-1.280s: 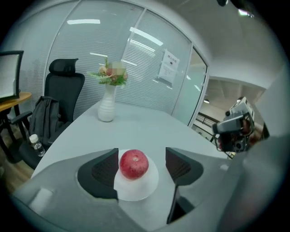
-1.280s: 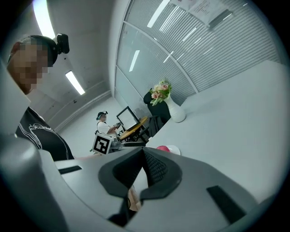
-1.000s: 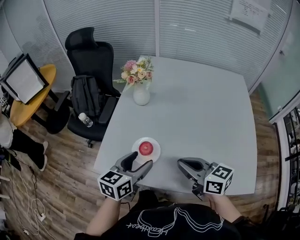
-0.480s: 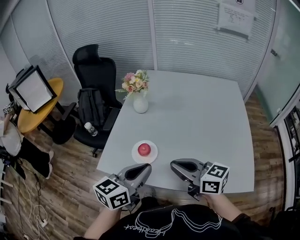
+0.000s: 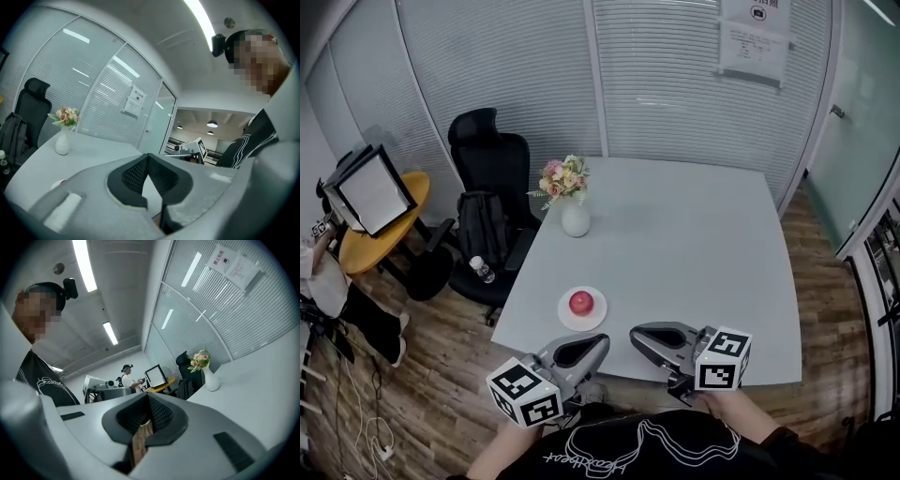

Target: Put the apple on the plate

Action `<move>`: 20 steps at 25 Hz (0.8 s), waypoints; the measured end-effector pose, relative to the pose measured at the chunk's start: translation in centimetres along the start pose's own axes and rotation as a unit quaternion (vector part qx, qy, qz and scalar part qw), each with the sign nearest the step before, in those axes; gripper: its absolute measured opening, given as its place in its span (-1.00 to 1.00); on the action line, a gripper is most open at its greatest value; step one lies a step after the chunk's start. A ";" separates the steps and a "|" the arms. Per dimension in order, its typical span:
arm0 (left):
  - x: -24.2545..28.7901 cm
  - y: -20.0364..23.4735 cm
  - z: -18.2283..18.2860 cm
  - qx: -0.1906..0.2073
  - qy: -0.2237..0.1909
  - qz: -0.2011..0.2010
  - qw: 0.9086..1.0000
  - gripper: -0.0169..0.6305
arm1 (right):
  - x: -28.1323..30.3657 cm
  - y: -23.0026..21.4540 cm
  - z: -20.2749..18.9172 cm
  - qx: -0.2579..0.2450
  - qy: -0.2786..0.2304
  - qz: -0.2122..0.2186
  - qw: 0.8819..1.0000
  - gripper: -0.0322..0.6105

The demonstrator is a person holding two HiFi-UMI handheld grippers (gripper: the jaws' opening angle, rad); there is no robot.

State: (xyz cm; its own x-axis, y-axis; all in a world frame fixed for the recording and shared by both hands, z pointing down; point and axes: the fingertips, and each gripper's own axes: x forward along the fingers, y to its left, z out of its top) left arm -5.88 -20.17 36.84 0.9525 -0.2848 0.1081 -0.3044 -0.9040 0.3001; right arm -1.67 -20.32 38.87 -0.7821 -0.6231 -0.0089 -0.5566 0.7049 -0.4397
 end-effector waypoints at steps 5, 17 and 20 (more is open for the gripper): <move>-0.3 -0.9 -0.1 -0.023 -0.028 -0.013 0.999 -0.91 | -0.8 0.4 -0.5 -0.003 -0.001 0.001 1.000 -0.88; -0.2 -1.1 -1.5 -0.027 -0.049 -0.011 0.998 -0.91 | -2.1 -0.4 -1.5 0.002 -0.001 -0.013 1.000 -0.88; 0.0 -1.2 -2.1 -0.012 -0.036 -0.004 0.999 -0.91 | -2.2 -1.0 -2.0 0.006 0.005 -0.022 1.000 -0.88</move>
